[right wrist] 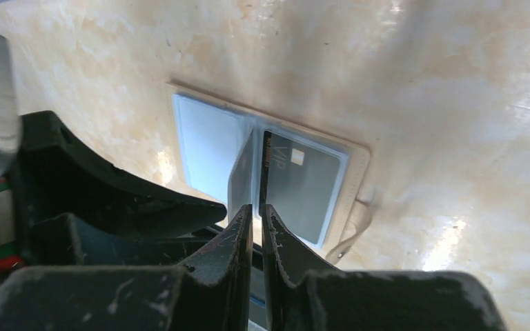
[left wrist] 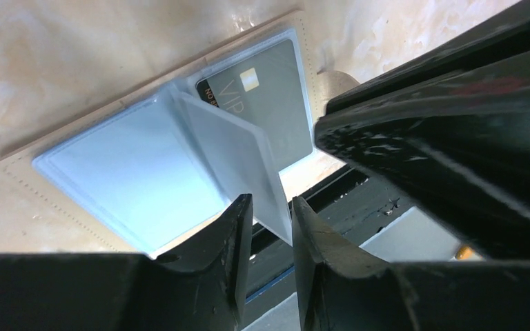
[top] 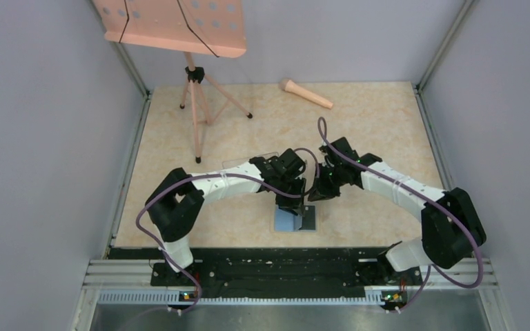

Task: Put the credit cards into the card holder
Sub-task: Insert the credit card into the card holder, then pick up the credit card from the storage box.

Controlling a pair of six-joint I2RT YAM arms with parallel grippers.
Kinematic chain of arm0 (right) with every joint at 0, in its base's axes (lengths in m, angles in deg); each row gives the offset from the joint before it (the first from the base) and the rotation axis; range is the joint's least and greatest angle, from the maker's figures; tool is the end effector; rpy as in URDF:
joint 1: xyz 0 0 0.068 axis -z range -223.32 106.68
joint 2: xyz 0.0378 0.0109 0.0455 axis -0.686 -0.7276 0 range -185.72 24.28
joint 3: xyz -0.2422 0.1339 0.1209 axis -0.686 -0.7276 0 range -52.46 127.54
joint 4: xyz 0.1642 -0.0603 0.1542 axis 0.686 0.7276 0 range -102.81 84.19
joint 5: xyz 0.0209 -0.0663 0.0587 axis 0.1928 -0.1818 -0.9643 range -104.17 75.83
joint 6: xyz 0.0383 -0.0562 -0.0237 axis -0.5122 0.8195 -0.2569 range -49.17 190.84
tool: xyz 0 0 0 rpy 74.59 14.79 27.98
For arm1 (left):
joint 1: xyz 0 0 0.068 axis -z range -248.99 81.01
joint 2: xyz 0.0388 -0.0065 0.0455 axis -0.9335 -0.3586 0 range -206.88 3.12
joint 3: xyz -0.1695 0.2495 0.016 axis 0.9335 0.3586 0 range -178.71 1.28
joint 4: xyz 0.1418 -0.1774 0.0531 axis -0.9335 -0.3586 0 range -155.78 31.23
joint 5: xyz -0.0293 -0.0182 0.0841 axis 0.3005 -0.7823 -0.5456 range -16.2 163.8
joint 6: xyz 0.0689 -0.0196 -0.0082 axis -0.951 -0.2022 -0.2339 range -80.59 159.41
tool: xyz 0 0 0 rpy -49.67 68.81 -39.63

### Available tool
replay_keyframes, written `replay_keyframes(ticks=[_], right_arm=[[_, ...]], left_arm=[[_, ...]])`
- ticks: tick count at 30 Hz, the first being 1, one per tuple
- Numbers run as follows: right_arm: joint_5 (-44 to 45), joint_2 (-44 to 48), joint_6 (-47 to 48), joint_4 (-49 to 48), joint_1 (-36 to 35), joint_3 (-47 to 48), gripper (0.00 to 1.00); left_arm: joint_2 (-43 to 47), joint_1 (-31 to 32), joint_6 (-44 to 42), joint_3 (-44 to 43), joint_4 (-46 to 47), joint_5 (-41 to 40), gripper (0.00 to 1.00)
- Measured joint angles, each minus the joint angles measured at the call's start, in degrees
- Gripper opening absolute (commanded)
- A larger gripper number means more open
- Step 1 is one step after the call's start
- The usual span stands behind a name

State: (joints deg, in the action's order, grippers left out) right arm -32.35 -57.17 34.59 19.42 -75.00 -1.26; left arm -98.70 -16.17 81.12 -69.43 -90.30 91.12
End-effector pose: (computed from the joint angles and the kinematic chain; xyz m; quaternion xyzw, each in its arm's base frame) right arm 0.2049 0.1483 0.2321 0.0006 0.9599 0.2584 0.1091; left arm 0.2005 -0.2936 0.2255 0.1283 0.9526 -0.2711 0.0512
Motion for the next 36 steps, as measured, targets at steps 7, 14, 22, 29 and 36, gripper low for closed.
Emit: replay_keyframes(ticks=[7,14,22,29,36], right_arm=[[-0.96,0.94,1.29,0.52,3.39,-0.22,0.1],[-1.62,0.72,2.45,0.96,3.39,0.07,0.11],[-2.14,-4.02,4.17,2.12,3.65,5.27,0.15],[-3.91,-12.48,5.33,1.62,3.65,13.79,0.32],[-7.06,-22.67,5.64,-0.11,3.65,24.15,0.39]], left_arm=[[-1.86,0.11,0.35,-0.55,2.54,2.36,0.44],[-1.79,0.11,0.17,-1.36,7.23,3.93,0.52],[1.42,-3.06,0.17,-0.74,10.08,5.53,0.53],[11.17,-15.96,1.7,8.61,15.96,8.76,0.55],[13.0,-29.64,2.08,13.22,13.9,10.43,0.49]])
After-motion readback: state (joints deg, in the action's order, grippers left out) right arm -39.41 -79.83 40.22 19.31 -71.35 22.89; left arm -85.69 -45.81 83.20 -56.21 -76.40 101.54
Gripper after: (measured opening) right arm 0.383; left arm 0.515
